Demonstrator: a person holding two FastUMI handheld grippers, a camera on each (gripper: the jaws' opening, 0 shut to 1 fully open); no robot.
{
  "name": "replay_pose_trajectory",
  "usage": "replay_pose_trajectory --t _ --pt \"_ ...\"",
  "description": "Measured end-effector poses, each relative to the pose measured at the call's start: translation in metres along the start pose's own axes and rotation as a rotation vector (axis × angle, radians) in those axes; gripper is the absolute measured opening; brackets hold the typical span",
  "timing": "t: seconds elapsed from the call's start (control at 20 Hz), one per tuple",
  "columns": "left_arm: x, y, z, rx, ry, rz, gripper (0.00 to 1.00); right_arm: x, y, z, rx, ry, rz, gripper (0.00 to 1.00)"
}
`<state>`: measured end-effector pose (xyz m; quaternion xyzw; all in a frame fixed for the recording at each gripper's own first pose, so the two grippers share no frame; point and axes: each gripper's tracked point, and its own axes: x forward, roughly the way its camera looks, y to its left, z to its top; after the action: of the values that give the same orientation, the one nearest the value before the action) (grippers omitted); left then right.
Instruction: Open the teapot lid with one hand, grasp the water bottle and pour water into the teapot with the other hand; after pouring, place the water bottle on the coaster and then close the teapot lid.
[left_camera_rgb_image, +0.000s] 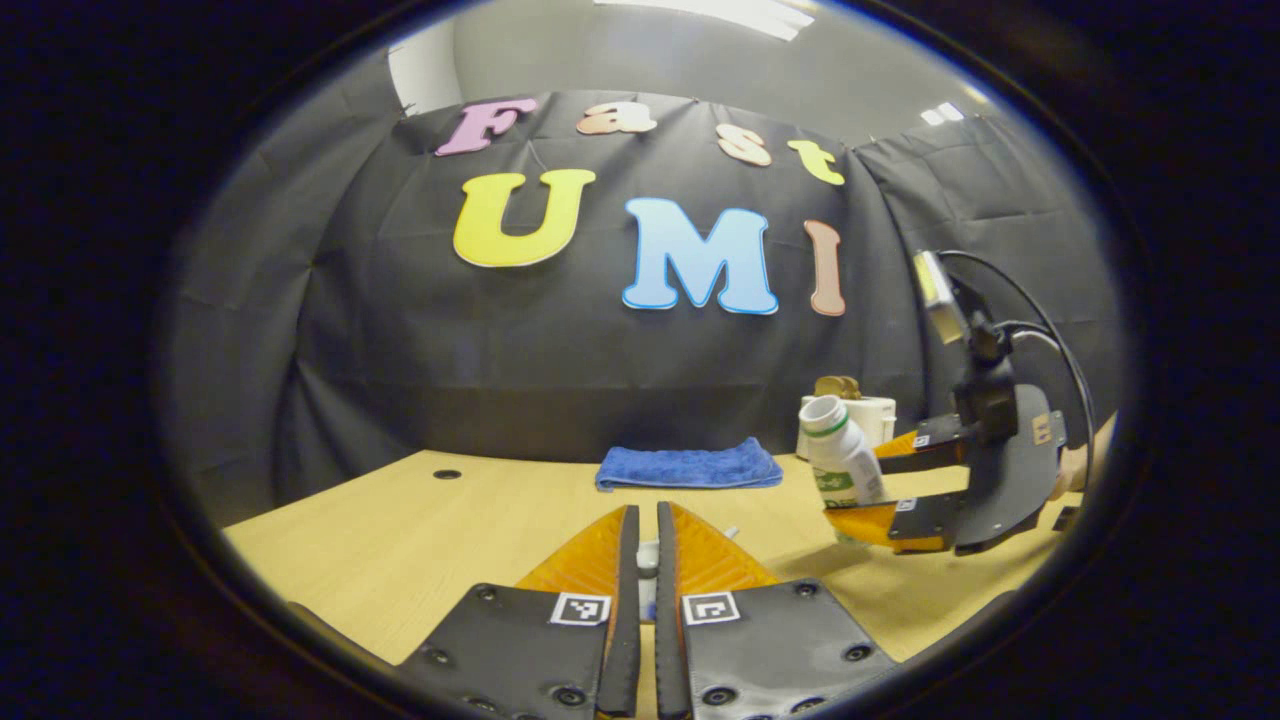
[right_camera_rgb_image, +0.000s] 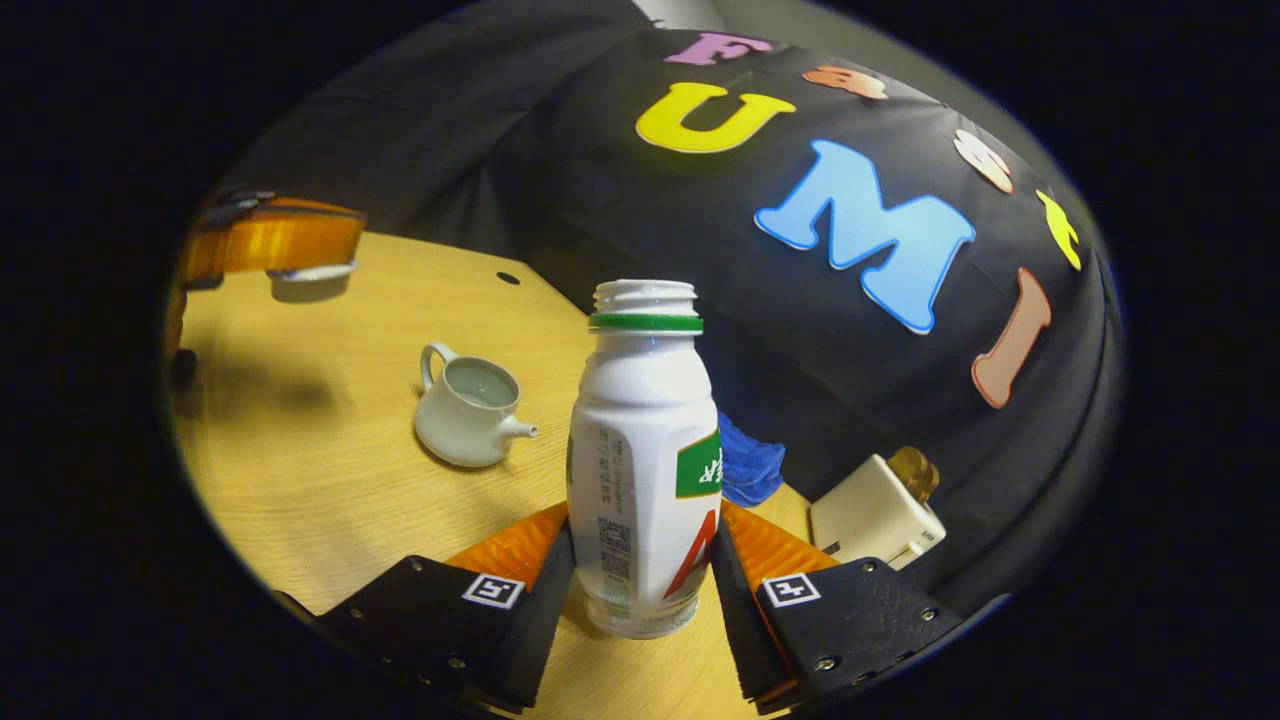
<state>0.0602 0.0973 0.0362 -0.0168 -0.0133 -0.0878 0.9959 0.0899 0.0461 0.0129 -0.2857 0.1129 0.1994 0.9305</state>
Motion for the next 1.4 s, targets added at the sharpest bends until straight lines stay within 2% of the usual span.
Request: replay_pose_trajectory --t 0.05,0.1,0.25,0.3,0.4,0.5,0.6,0.65,0.75,0.8,0.85,1.0,1.05,1.1,1.15,1.2,1.25,1.35,1.4 --pt "0.012 -0.004 0.003 0.011 -0.005 -0.013 0.17 -0.006 -0.002 -0.002 0.045 -0.009 0.005 0.72" --pt "0.025 -0.008 0.006 0.012 -0.008 -0.028 0.12 -0.013 -0.005 -0.002 0.082 -0.018 0.011 0.72" --pt "0.06 -0.022 0.004 -0.012 -0.01 -0.071 0.12 -0.024 -0.002 -0.009 0.19 -0.033 0.083 0.72" --pt "0.072 -0.027 0.003 -0.003 -0.009 -0.074 0.08 -0.028 -0.003 -0.011 0.223 -0.032 0.103 0.72" --pt "0.09 -0.034 -0.005 0.034 0.008 -0.067 0.17 -0.036 -0.014 -0.013 0.275 -0.049 0.094 0.72" --pt "0.102 -0.04 -0.017 0.044 0.034 -0.073 0.17 -0.041 -0.029 -0.012 0.305 -0.078 0.067 0.72" --pt "0.11 -0.044 -0.028 0.047 0.063 -0.077 0.12 -0.041 -0.042 -0.012 0.32 -0.107 0.04 0.72" --pt "0.115 -0.043 -0.032 0.062 0.073 -0.067 0.17 -0.043 -0.045 -0.013 0.33 -0.117 0.033 0.71" --pt "0.123 -0.039 -0.04 0.084 0.087 -0.044 0.17 -0.042 -0.049 -0.013 0.348 -0.131 0.033 0.72" --pt "0.128 -0.039 -0.048 0.083 0.102 -0.045 0.12 -0.042 -0.051 -0.012 0.35 -0.138 0.033 0.72" --pt "0.13 -0.04 -0.053 0.075 0.119 -0.048 0.17 -0.042 -0.052 -0.012 0.35 -0.144 0.028 0.72" --pt "0.134 -0.037 -0.063 0.067 0.139 -0.043 0.17 -0.036 -0.059 -0.015 0.357 -0.142 0.01 0.72" --pt "0.135 -0.037 -0.067 0.048 0.148 -0.048 0.12 -0.034 -0.061 -0.018 0.372 -0.143 0.011 0.72" --pt "0.132 -0.036 -0.066 0.037 0.146 -0.051 0.17 -0.032 -0.064 -0.019 0.395 -0.144 0.008 0.72" --pt "0.133 -0.037 -0.064 0.025 0.144 -0.05 0.13 -0.028 -0.069 -0.021 0.42 -0.149 -0.002 0.72" --pt "0.134 -0.036 -0.064 0.01 0.14 -0.054 0.22 -0.023 -0.076 -0.022 0.445 -0.147 -0.018 0.72" --pt "0.133 -0.035 -0.062 -0.001 0.134 -0.052 0.23 -0.018 -0.084 -0.026 0.469 -0.142 -0.034 0.71" --pt "0.13 -0.031 -0.056 -0.006 0.114 -0.042 0.43 -0.007 -0.101 -0.03 0.494 -0.14 -0.08 0.71" --pt "0.128 -0.028 -0.053 -0.011 0.103 -0.035 0.49 -0.003 -0.111 -0.031 0.497 -0.147 -0.11 0.71"
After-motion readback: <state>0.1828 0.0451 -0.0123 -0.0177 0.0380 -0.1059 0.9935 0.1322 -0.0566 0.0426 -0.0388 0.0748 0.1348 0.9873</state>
